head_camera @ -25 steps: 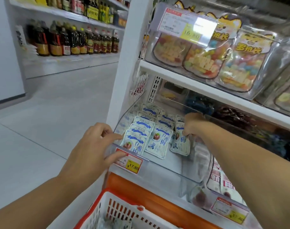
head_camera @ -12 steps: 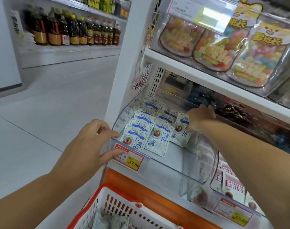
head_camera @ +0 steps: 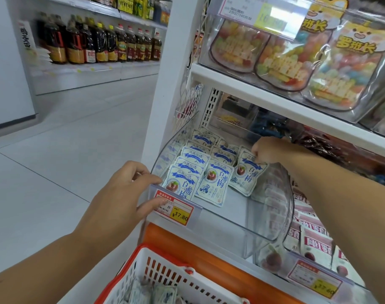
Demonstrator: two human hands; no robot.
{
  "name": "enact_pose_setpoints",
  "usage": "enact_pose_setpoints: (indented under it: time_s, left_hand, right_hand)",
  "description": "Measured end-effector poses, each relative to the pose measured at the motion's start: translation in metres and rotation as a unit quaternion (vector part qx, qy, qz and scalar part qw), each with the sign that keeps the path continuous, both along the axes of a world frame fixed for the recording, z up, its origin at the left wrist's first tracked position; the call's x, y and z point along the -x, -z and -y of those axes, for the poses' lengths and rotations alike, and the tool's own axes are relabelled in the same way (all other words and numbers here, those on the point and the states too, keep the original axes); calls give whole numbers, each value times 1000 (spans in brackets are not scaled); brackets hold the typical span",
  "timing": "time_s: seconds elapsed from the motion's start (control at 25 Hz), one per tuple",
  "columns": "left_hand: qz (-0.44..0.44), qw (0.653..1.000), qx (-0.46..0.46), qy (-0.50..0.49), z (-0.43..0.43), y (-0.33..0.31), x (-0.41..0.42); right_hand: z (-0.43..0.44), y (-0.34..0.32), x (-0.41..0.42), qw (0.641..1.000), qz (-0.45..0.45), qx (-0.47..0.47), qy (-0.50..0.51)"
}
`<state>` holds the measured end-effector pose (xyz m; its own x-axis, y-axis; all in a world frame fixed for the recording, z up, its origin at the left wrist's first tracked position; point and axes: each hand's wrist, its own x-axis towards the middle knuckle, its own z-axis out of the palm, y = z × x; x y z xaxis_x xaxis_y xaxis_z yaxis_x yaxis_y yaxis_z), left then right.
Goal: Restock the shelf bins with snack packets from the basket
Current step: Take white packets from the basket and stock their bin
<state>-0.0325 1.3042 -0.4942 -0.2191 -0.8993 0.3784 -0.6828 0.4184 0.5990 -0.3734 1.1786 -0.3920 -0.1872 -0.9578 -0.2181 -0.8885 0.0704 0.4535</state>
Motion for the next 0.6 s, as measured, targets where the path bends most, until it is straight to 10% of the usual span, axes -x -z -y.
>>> enact_pose_setpoints:
  time_s: [0.6]
  left_hand:
    - [7,1000,12,-4,2,2,-2]
  right_hand:
    - [-24,17,-30,991,-60,116,-11]
